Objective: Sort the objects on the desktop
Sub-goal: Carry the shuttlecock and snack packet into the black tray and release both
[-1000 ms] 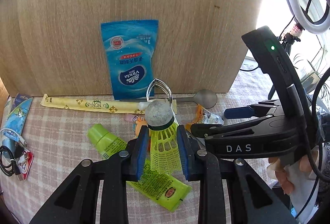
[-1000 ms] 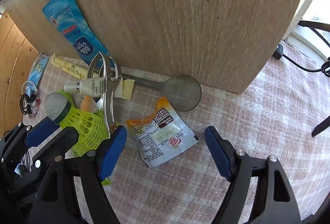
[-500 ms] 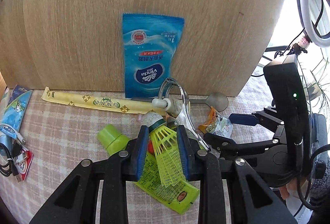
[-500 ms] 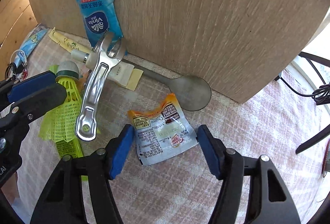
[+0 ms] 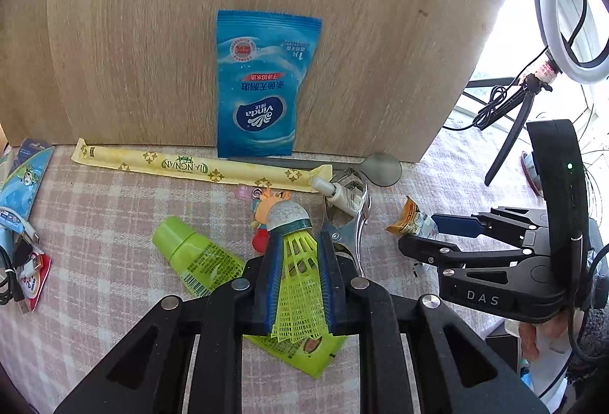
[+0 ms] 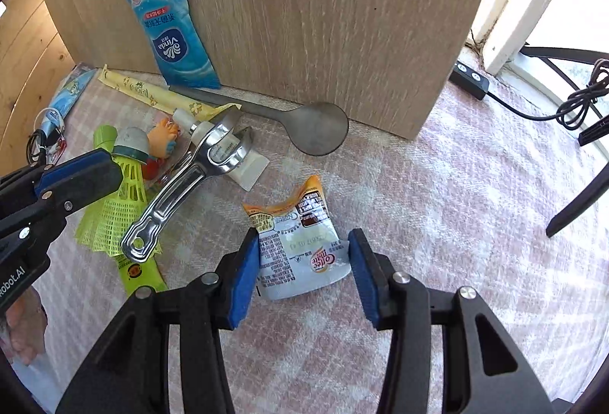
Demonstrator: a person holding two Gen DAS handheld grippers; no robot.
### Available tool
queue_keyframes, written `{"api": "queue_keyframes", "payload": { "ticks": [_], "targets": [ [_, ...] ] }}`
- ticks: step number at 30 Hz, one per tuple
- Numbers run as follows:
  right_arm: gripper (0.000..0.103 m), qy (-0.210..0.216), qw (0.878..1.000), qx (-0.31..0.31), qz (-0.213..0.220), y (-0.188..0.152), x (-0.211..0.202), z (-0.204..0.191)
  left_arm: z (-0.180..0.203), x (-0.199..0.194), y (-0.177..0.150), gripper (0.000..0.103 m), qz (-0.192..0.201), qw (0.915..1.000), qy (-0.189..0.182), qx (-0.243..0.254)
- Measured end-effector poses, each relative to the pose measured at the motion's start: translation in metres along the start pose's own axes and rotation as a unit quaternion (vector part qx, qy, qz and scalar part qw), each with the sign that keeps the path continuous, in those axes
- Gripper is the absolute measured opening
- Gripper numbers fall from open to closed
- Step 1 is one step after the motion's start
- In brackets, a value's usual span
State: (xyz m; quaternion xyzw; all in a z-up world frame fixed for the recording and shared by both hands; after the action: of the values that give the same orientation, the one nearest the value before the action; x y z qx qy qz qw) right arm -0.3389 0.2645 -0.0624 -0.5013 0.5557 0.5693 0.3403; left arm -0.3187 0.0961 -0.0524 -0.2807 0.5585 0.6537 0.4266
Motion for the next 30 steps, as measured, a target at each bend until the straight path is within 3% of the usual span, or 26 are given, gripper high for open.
{"api": "queue_keyframes", "payload": {
  "ticks": [3,4,7,11,12,14,15,16,20,24,25,27,30],
  "targets": [
    [0.045,0.007,1.000,0.017,0.011,-0.001,-0.016,0.008,0.001,-0.009,-0.004,0.016,0.001,1.0000,-0.006,-0.004],
    [0.045,0.010,1.000,0.023,0.015,-0.002,-0.023,0.011,0.002,-0.012,-0.004,0.000,0.002,0.9999,-0.008,-0.006],
    [0.045,0.019,0.999,0.037,0.026,-0.003,-0.042,0.017,0.007,-0.024,-0.006,0.000,0.003,0.9998,-0.017,-0.004],
    [0.045,0.017,0.998,0.047,0.034,-0.016,-0.062,0.022,0.005,-0.027,-0.012,0.000,-0.010,0.9995,0.020,0.023],
    [0.045,0.015,0.998,0.050,0.034,-0.033,-0.067,0.027,0.005,-0.021,-0.014,0.003,-0.023,0.9995,0.016,0.013],
    [0.045,0.015,0.998,0.057,0.033,-0.043,-0.071,0.036,0.004,-0.016,-0.015,0.018,-0.043,0.9990,0.011,-0.007],
    [0.045,0.015,0.998,0.059,0.034,-0.044,-0.067,0.036,0.004,-0.016,-0.013,0.030,-0.044,0.9989,0.009,-0.014],
    [0.045,0.014,0.997,0.061,0.035,-0.049,-0.067,0.035,0.006,-0.016,-0.011,0.033,-0.043,0.9989,0.005,-0.017],
    [0.045,0.016,0.997,0.067,0.037,-0.055,-0.069,0.036,0.018,-0.020,-0.006,0.034,-0.042,0.9991,-0.005,-0.004],
    [0.045,0.021,0.996,0.080,0.038,-0.058,-0.068,0.042,0.029,-0.029,-0.010,0.044,-0.039,0.9992,-0.005,0.010],
    [0.045,0.023,0.996,0.083,0.038,-0.059,-0.068,0.043,0.032,-0.030,-0.013,0.049,-0.040,0.9991,0.000,0.018],
    [0.045,0.029,0.995,0.089,0.036,-0.060,-0.066,0.045,0.037,-0.033,-0.019,0.051,-0.038,0.9987,0.007,0.032],
    [0.045,0.030,0.995,0.092,0.035,-0.063,-0.066,0.048,0.037,-0.030,-0.021,0.051,-0.032,0.9961,0.054,0.063]
  ]
}}
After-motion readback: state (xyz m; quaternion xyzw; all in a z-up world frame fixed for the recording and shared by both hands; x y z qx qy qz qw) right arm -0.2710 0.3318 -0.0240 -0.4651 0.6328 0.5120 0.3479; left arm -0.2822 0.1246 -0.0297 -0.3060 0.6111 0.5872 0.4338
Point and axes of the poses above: each gripper's, at about its wrist camera, not at the fingertips, and x roughly the way its jaws point, z to its right, y to its top, the point moved 10 cm from there along x, roughly the way its jaws point, and after that the axes turned 4 degrees about x, right-handed, at the moved point
